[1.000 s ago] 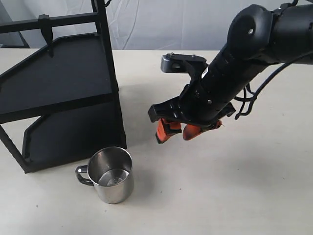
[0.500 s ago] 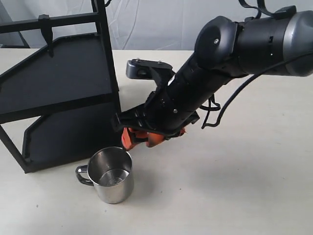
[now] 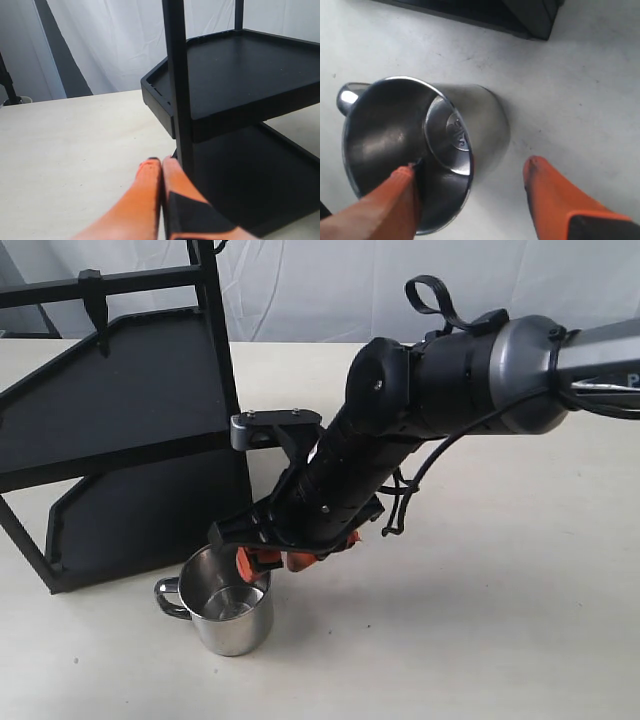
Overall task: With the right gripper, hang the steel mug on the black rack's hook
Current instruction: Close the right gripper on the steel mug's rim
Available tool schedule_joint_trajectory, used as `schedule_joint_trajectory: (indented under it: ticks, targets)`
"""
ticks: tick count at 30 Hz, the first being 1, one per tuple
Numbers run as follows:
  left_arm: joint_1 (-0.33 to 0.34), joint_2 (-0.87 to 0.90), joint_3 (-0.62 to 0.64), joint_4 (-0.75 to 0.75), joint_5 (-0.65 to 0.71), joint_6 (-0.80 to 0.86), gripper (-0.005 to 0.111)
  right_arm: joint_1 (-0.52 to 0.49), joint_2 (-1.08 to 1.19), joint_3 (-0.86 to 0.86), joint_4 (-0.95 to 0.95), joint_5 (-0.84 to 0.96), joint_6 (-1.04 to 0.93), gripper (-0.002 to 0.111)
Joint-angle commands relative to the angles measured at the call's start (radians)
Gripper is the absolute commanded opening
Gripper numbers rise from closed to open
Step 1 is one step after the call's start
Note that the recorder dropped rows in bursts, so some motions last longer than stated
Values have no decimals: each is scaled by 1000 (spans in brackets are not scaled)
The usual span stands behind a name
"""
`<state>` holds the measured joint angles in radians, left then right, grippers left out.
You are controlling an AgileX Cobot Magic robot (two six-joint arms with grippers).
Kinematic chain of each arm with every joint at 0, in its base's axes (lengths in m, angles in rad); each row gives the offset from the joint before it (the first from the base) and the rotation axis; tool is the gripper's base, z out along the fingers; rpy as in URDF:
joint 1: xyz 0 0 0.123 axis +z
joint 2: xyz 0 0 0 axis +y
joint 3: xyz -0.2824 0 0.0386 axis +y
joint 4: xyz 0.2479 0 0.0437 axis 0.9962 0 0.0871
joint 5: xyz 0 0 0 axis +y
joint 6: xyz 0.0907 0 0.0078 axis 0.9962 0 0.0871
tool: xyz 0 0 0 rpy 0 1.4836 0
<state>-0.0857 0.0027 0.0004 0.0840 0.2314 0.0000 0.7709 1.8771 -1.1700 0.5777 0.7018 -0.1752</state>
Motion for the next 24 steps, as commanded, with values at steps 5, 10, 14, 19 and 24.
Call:
schedule_joint_trajectory:
  ticks: [5,10,14,19,24]
  targets:
    - [-6,-3,0,-3,1,0,2,0,33,-5,3,-13,14,57]
    - [-6,-3,0,-3,1,0,2,0,33,-5,10,-11,14,33]
    - [-6,-3,0,-3,1,0,2,0,33,-5,23,-3,14,-1]
    - [-6,-3,0,-3,1,0,2,0,31,-5,38,7,14,-1]
    - [-6,-3,0,-3,1,0,2,-2,1,-5,107,41,-8,-1]
